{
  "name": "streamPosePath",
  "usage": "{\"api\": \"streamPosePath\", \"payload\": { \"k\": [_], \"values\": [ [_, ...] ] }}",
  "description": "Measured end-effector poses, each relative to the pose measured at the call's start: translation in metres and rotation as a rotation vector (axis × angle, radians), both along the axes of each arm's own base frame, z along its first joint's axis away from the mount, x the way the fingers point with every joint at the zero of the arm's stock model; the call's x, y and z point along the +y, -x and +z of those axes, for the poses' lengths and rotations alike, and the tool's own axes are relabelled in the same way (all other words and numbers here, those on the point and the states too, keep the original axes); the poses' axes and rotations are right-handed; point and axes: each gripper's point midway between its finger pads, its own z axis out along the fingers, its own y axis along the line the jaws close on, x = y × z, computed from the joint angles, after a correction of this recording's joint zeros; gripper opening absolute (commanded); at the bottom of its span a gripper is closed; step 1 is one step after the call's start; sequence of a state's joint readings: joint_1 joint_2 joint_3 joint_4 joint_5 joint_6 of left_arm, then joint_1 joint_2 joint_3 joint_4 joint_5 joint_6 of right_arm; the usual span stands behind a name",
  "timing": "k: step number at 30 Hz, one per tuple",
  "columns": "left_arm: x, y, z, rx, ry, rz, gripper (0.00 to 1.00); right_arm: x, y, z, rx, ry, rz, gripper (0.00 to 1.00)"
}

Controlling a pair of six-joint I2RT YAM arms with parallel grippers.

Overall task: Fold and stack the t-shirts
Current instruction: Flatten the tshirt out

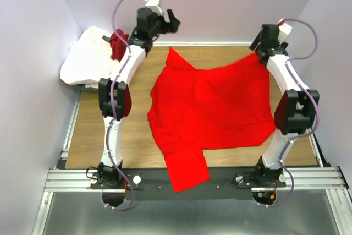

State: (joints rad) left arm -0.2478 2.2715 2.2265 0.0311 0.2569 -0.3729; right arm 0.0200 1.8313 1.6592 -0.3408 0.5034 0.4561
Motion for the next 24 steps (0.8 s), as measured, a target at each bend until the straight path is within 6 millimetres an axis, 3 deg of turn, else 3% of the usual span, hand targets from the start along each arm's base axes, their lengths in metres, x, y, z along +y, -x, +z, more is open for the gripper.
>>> {"api": "streamPosePath", "payload": {
  "k": [2,4,8,10,11,13,15,18,20,22,24],
  "values": [
    [-0.019,0.008,-0.026,0.059,-0.044,-0.017,0.98,0.005,-0.011,-0.042,0.080,-0.028,0.037,1.00],
    [-0.039,0.025,-0.033,0.076,-0.070,-0.038,0.99,0.014,-0.012,-0.064,0.120,-0.060,0.076,1.00],
    [-0.064,0.088,-0.019,0.103,-0.096,-0.076,0.99,0.030,0.002,-0.063,0.118,-0.104,0.150,1.00],
    [-0.060,0.111,-0.011,0.117,-0.086,-0.064,0.98,0.037,0.014,-0.057,0.109,-0.123,0.185,1.00],
    [-0.049,0.132,-0.005,0.133,-0.079,-0.048,0.98,0.042,0.023,-0.058,0.108,-0.136,0.207,1.00],
    [-0.035,0.150,-0.002,0.150,-0.065,-0.019,0.98,0.049,0.041,-0.061,0.119,-0.155,0.237,1.00],
    [-0.022,0.162,-0.013,0.192,-0.062,0.013,0.98,0.058,0.057,-0.072,0.148,-0.180,0.271,1.00],
    [-0.009,0.182,-0.067,0.321,-0.087,0.052,0.98,0.069,0.080,-0.095,0.204,-0.219,0.307,1.00],
    [-0.004,0.202,-0.122,0.452,-0.130,0.066,0.98,0.077,0.097,-0.113,0.253,-0.245,0.332,1.00],
    [0.001,0.221,-0.164,0.558,-0.165,0.073,0.98,0.085,0.109,-0.124,0.282,-0.262,0.351,1.00],
    [0.007,0.239,-0.194,0.640,-0.189,0.082,0.98,0.091,0.122,-0.133,0.310,-0.275,0.366,1.00]
  ]
}}
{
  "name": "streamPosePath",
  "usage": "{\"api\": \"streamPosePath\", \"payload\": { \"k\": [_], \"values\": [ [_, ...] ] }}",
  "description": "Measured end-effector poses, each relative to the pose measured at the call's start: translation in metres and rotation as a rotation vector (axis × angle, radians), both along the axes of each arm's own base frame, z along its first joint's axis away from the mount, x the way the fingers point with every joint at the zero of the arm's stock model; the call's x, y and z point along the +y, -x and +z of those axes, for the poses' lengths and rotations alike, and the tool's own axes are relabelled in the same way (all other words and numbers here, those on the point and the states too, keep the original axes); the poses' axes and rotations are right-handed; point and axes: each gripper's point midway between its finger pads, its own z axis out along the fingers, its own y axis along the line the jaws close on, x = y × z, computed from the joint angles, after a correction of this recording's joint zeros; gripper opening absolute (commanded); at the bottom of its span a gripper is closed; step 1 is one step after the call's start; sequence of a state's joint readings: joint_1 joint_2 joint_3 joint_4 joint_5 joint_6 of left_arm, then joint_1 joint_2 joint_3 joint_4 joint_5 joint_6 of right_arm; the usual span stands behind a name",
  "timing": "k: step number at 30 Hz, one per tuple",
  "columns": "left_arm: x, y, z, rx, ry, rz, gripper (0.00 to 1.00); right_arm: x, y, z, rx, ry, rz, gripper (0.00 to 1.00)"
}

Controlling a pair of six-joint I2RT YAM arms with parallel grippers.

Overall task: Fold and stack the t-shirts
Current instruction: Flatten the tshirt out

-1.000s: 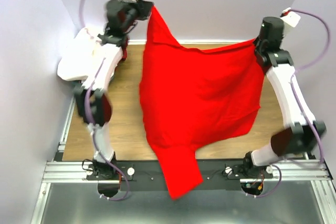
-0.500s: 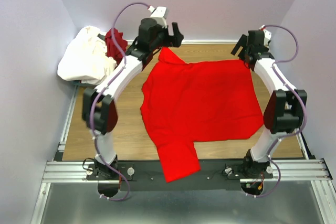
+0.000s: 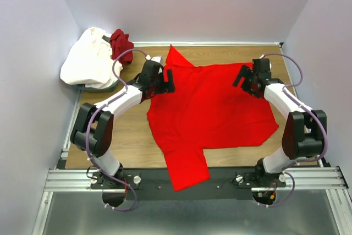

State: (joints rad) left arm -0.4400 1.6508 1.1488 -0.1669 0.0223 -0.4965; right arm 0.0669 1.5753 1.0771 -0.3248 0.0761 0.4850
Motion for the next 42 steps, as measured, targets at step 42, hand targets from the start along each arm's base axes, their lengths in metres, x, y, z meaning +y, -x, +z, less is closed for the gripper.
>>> {"api": "streamPosePath", "payload": {
  "k": [42],
  "values": [
    [0.008,-0.074,-0.080,0.111,0.078,0.070,0.98,0.028,0.000,-0.075,0.184,-0.067,0.009,1.00]
  ]
}}
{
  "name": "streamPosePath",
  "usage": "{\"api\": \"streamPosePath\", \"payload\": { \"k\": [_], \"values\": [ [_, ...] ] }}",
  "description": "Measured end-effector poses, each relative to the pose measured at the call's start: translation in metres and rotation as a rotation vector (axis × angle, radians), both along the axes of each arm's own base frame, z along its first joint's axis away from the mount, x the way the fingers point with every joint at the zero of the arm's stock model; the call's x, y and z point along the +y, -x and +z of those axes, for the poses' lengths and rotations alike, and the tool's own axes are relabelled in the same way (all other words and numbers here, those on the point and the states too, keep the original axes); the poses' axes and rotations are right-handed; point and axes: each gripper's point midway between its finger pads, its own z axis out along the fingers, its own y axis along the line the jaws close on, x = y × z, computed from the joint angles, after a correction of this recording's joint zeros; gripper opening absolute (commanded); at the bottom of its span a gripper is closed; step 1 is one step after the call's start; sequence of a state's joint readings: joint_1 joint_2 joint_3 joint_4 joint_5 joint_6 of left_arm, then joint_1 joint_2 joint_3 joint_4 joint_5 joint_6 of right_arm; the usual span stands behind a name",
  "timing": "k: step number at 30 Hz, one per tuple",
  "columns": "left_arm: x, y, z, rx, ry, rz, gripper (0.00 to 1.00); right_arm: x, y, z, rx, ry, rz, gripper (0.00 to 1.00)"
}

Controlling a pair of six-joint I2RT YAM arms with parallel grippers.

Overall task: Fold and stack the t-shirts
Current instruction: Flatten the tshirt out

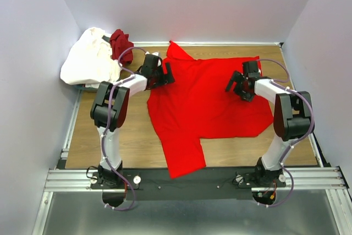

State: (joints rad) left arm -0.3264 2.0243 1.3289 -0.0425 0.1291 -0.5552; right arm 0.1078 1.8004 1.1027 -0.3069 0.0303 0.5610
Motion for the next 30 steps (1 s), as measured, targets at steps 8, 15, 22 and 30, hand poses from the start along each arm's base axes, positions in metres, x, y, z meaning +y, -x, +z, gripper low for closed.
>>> {"api": "streamPosePath", "payload": {
  "k": [8,15,22,30],
  "values": [
    [0.008,-0.038,0.001,-0.003,-0.037,0.014,0.98,0.010,-0.026,0.003,-0.025,-0.043,0.010,1.00],
    [0.027,-0.078,0.003,-0.020,-0.088,0.042,0.98,0.020,-0.046,0.005,-0.043,-0.085,0.021,1.00],
    [0.031,-0.111,0.010,-0.064,-0.107,0.033,0.97,0.027,-0.065,0.007,-0.063,-0.120,0.026,1.00],
    [0.029,-0.130,0.032,-0.127,-0.129,0.012,0.97,0.034,-0.073,0.010,-0.070,-0.146,0.048,1.00]
  ]
}}
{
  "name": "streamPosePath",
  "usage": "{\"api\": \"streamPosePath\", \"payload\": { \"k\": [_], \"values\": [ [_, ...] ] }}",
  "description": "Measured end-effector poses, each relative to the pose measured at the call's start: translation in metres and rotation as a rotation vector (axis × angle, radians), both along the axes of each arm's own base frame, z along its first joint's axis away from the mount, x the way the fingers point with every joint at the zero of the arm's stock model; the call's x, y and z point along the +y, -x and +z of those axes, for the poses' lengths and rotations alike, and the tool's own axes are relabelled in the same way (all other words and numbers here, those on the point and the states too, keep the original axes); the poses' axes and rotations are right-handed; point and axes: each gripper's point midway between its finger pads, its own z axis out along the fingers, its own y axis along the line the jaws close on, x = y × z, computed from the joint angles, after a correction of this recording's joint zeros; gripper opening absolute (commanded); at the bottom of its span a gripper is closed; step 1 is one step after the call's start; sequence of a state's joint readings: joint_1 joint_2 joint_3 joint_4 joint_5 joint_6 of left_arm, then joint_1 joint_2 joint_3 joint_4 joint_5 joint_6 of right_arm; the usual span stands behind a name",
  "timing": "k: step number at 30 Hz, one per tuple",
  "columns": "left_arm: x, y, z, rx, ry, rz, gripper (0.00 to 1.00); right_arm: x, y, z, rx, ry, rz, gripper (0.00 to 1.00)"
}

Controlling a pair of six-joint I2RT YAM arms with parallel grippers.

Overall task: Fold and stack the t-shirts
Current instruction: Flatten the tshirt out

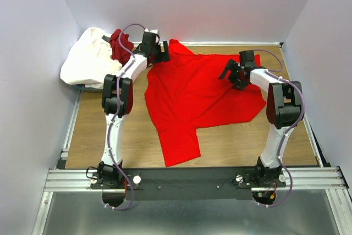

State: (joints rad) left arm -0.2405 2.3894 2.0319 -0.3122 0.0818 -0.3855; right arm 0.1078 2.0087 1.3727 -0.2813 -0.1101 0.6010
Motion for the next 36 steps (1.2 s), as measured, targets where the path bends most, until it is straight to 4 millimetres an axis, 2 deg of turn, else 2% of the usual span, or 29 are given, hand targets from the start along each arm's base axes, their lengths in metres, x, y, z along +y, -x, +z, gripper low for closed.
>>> {"api": "streamPosePath", "payload": {
  "k": [3,4,6,9,11,13,15,18,20,23,28,36],
  "values": [
    [0.005,0.005,0.012,-0.012,-0.021,0.006,0.97,0.001,0.001,0.001,0.001,0.002,0.010,1.00],
    [0.007,0.010,0.022,-0.024,-0.025,0.008,0.97,0.000,0.003,0.001,0.006,0.004,0.013,1.00],
    [0.009,0.027,0.042,-0.037,-0.030,0.010,0.97,0.000,0.008,0.003,0.020,0.011,0.019,1.00],
    [0.015,0.060,0.066,-0.056,-0.038,0.022,0.97,-0.002,0.015,0.019,0.007,0.022,0.029,1.00],
    [0.008,0.084,0.081,-0.072,-0.031,0.015,0.97,-0.004,0.020,0.034,-0.020,0.033,0.033,1.00],
    [-0.005,0.100,0.085,-0.088,-0.018,-0.005,0.97,-0.008,0.028,0.048,-0.043,0.050,0.033,1.00],
    [-0.016,0.122,0.070,-0.055,-0.015,-0.028,0.97,-0.011,0.038,0.054,-0.051,0.063,0.034,1.00],
    [-0.028,0.156,0.022,0.048,-0.029,-0.057,0.97,-0.016,0.058,0.050,-0.029,0.081,0.036,1.00],
    [-0.022,0.185,-0.017,0.156,-0.056,-0.056,0.97,-0.018,0.072,0.041,0.002,0.088,0.035,1.00],
    [-0.012,0.203,-0.042,0.219,-0.070,-0.040,0.98,-0.022,0.094,0.019,0.068,0.103,0.034,1.00],
    [-0.015,0.198,-0.040,0.196,-0.033,-0.036,0.98,-0.024,0.120,-0.006,0.147,0.120,0.038,1.00],
    [-0.021,0.177,-0.041,0.153,0.002,-0.037,0.98,-0.023,0.123,-0.010,0.155,0.122,0.038,1.00]
  ]
}}
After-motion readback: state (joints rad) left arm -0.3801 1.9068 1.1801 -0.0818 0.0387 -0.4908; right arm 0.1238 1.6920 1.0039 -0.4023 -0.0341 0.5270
